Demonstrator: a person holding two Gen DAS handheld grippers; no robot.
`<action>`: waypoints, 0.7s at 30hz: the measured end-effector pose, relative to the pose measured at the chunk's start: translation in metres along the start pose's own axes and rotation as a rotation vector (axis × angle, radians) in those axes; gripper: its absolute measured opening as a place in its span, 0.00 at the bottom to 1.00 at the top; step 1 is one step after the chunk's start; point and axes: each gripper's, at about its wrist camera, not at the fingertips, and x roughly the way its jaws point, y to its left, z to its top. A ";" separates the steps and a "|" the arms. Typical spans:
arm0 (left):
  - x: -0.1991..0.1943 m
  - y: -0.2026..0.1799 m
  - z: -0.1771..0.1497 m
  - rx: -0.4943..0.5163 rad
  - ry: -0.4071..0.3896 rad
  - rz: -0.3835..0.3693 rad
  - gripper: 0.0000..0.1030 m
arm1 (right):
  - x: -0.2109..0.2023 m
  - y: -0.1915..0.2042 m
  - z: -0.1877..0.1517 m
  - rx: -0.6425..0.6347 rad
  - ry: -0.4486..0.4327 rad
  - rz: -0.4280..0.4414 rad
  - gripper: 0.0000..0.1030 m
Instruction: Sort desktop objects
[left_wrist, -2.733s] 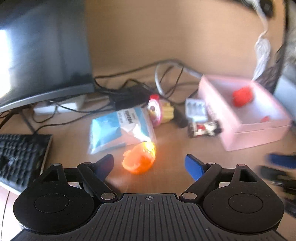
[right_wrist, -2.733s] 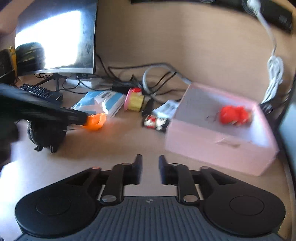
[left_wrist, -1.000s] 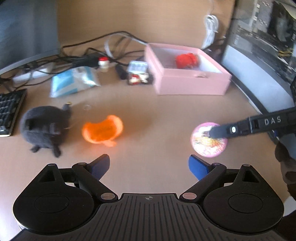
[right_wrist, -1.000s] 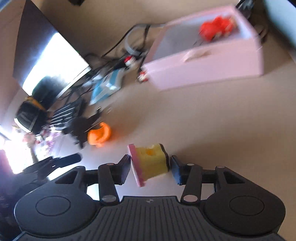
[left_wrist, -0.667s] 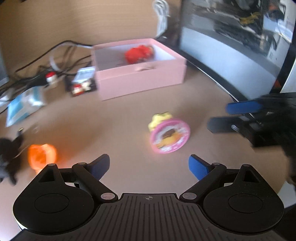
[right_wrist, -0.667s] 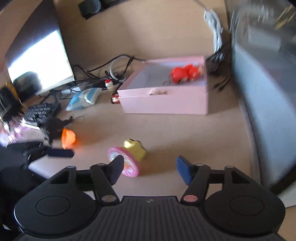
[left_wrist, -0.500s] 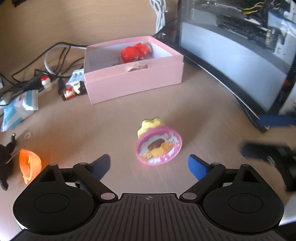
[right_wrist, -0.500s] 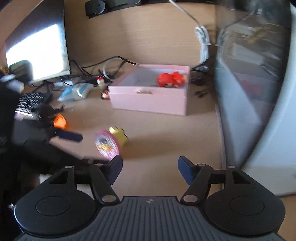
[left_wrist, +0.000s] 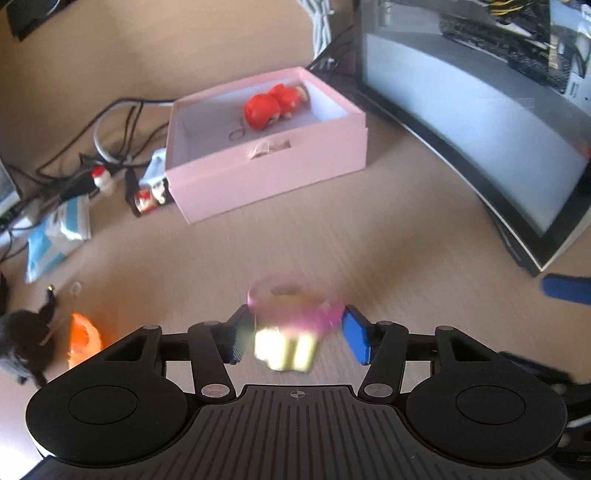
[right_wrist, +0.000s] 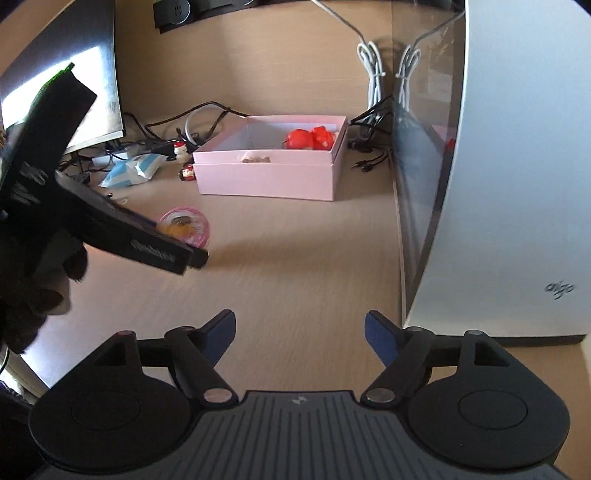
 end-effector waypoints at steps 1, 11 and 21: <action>-0.003 -0.001 0.001 0.005 -0.004 0.000 0.53 | 0.002 0.000 0.000 0.002 0.002 0.009 0.75; -0.002 0.000 -0.022 0.003 0.034 -0.002 0.44 | 0.015 0.002 -0.001 -0.008 0.004 0.083 0.76; -0.027 0.052 -0.044 -0.150 -0.013 0.030 0.74 | 0.026 0.052 0.016 -0.214 -0.032 0.208 0.78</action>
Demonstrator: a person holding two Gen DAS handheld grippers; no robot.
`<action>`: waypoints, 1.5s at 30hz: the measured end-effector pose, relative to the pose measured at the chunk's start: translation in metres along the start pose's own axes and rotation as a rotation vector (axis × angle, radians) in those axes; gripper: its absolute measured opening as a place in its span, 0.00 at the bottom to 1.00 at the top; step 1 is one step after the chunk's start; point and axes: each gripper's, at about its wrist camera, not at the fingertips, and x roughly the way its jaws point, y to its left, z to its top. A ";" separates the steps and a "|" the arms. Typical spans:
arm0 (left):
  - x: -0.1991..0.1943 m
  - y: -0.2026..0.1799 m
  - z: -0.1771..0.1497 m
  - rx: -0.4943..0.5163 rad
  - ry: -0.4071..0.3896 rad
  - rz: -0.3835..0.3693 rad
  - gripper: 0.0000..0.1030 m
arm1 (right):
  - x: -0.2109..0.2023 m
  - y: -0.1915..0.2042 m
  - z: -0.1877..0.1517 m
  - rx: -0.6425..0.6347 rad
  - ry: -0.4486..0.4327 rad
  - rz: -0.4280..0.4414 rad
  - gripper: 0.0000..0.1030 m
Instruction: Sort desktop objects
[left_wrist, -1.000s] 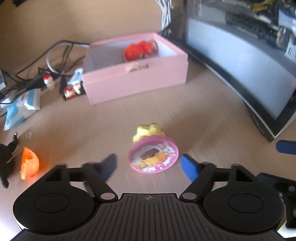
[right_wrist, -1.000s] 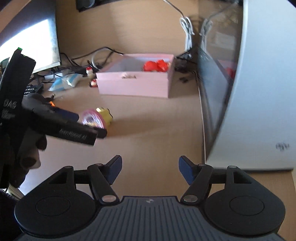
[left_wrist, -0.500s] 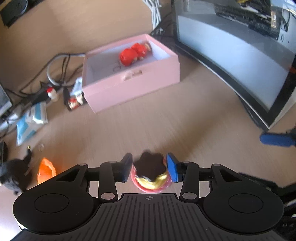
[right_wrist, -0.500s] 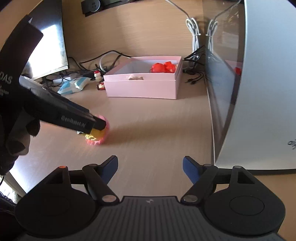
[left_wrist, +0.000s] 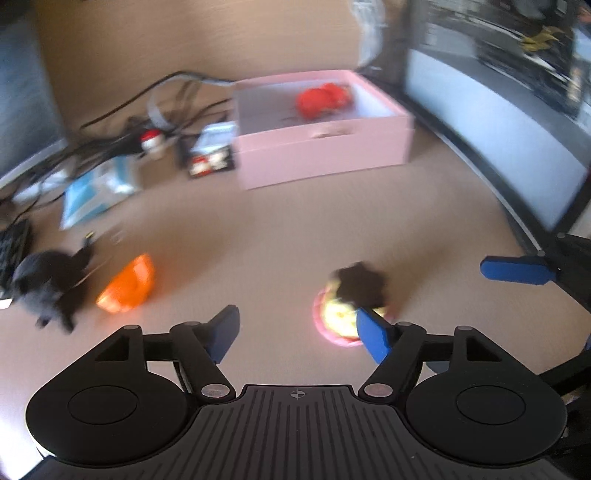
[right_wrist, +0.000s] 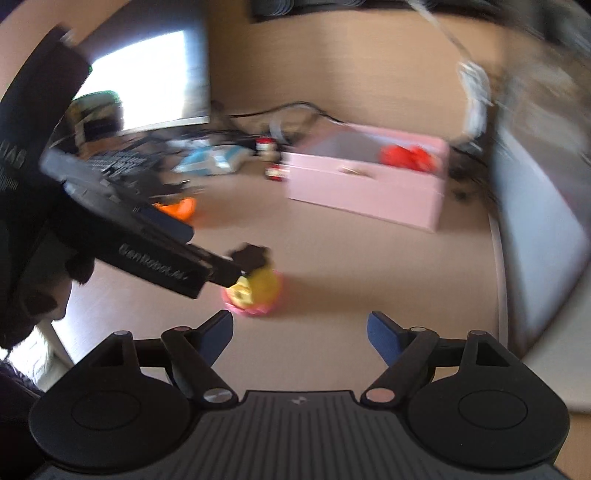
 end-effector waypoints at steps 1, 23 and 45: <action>0.000 0.008 -0.002 -0.022 0.006 0.014 0.74 | 0.007 0.006 0.004 -0.028 -0.002 0.005 0.78; 0.019 0.096 -0.016 -0.165 -0.043 0.058 0.90 | 0.065 0.020 0.025 -0.049 0.137 -0.072 0.54; 0.035 0.068 -0.013 -0.045 -0.012 -0.086 0.62 | 0.064 0.019 0.021 -0.061 0.178 -0.109 0.54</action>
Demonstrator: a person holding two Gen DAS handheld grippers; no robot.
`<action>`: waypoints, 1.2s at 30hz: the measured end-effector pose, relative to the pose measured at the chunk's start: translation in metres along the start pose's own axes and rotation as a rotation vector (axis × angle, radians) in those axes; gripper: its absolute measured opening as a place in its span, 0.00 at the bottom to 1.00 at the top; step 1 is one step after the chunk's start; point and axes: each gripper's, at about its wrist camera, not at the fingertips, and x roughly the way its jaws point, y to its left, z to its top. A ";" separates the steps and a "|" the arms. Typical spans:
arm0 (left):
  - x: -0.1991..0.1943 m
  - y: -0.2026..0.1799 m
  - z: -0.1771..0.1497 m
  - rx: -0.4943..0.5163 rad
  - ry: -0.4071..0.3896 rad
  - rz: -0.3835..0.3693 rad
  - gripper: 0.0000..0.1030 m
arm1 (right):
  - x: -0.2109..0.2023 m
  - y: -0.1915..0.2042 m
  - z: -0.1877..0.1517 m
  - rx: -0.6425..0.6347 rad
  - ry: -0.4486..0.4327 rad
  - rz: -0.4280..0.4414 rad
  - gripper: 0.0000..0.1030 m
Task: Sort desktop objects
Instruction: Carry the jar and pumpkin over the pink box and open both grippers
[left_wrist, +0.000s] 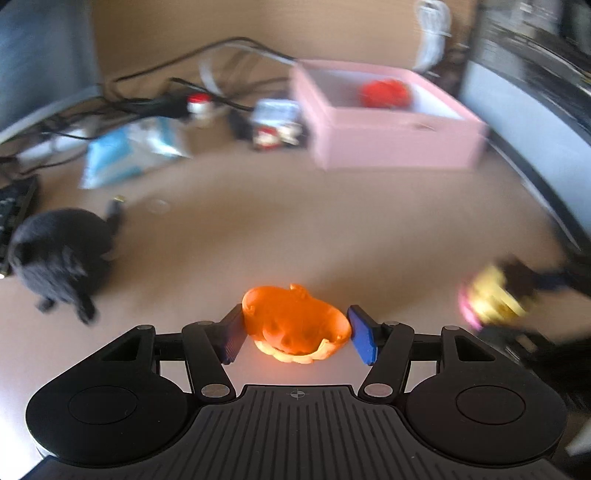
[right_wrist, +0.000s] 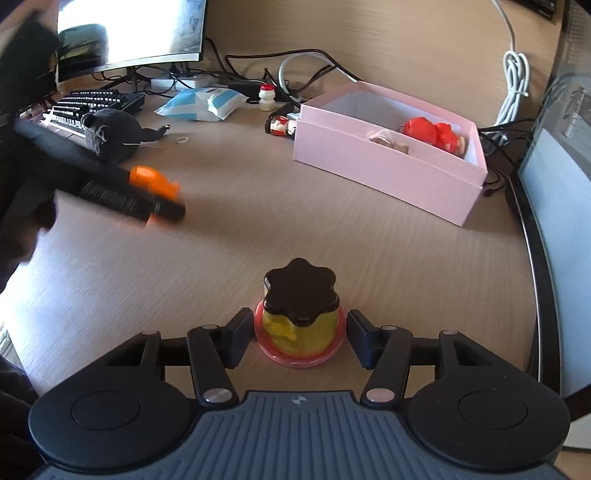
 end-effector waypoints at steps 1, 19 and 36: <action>-0.003 -0.006 -0.004 0.015 0.007 -0.021 0.62 | 0.000 0.000 0.000 -0.002 -0.002 0.003 0.55; -0.003 -0.039 -0.009 0.133 0.017 -0.008 0.62 | -0.002 -0.006 -0.003 0.002 -0.009 0.061 0.54; -0.041 -0.054 0.159 0.191 -0.383 -0.071 0.52 | -0.094 -0.058 0.112 0.024 -0.393 -0.183 0.54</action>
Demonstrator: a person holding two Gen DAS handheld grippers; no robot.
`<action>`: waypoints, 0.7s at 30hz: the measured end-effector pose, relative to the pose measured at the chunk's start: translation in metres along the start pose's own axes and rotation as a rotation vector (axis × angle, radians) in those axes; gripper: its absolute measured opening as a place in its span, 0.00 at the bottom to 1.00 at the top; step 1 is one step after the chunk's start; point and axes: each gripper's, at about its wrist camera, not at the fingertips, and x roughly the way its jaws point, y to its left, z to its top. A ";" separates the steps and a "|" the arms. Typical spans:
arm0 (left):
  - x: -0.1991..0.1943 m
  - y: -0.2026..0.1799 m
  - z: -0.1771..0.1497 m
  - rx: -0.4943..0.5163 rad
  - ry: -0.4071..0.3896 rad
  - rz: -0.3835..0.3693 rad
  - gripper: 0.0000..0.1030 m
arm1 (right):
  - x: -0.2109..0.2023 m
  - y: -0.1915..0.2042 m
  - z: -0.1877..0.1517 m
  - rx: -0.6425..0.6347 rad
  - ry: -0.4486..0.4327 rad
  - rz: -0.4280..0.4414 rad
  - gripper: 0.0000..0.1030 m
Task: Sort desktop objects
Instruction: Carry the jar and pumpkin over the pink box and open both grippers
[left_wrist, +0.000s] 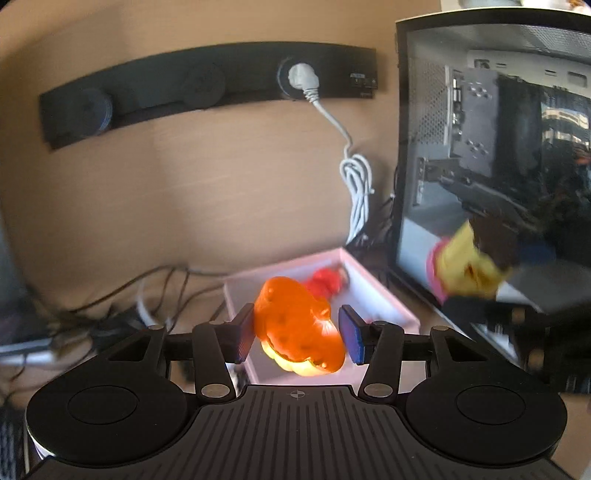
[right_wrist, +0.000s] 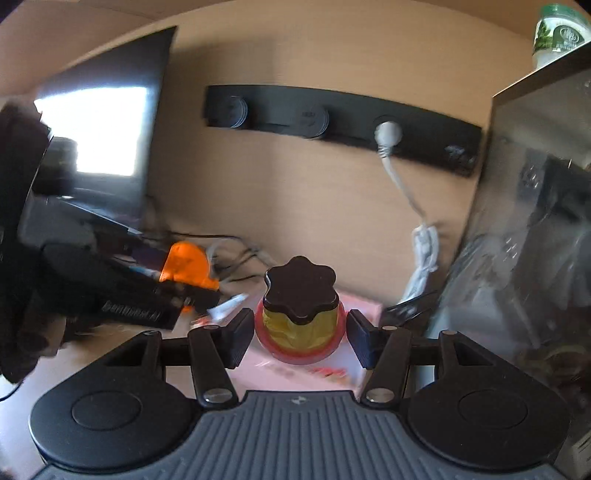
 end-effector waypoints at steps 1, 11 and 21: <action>0.011 0.001 0.005 -0.005 0.006 -0.010 0.52 | 0.007 -0.002 0.000 0.015 0.008 -0.010 0.54; 0.060 0.047 -0.006 -0.164 0.028 -0.031 0.86 | 0.092 -0.012 -0.010 0.079 0.138 -0.064 0.54; 0.053 0.099 -0.090 -0.215 0.204 0.107 0.91 | 0.177 -0.001 0.000 0.131 0.195 -0.095 0.60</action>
